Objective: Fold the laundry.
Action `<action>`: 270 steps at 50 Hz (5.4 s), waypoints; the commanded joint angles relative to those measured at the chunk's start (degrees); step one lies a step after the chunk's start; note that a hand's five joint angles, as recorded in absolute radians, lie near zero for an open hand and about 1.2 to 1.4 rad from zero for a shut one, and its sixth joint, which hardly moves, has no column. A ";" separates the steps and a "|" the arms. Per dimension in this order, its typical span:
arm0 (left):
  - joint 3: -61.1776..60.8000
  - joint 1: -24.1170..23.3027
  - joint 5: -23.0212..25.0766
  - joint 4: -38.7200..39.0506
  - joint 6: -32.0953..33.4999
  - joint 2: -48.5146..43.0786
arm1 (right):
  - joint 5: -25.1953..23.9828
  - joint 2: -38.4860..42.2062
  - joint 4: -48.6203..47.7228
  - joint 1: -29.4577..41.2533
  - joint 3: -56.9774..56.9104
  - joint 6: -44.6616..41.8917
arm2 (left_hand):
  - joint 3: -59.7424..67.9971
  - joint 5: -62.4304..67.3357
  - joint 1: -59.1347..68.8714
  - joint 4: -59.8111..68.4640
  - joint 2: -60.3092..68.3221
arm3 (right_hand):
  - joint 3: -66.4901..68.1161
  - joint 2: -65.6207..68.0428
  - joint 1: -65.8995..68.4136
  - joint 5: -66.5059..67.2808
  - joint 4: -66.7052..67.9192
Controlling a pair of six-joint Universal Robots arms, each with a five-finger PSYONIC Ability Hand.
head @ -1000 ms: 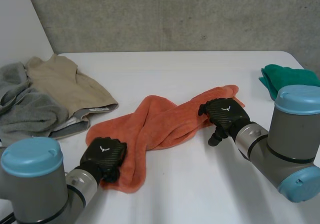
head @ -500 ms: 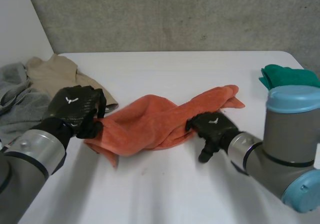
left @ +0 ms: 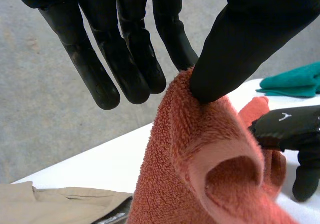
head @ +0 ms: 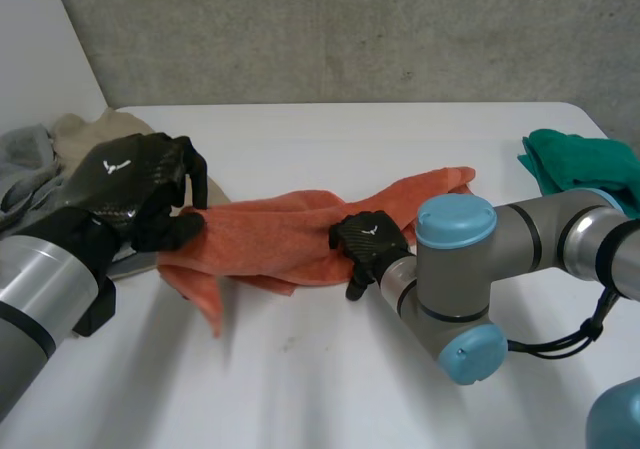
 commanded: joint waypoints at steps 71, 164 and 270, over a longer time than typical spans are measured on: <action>-7.07 5.20 0.00 9.65 8.56 -7.73 | -7.49 -19.55 5.89 -11.33 17.42 0.25 | 11.90 14.27 14.71 11.34 11.46 | -0.81 -0.74 -1.09 -1.29 -0.66; 36.09 7.40 -2.73 33.73 3.46 -23.45 | -3.79 -24.48 -33.82 -22.75 -14.13 -11.60 | 11.90 14.27 14.71 11.34 11.46 | 46.31 46.39 46.03 45.83 46.46; -3.55 13.20 9.84 17.12 6.27 -14.58 | -8.27 -12.69 3.78 -32.94 13.90 -11.58 | 11.90 14.27 14.71 11.34 11.46 | 46.31 46.39 46.03 45.83 46.46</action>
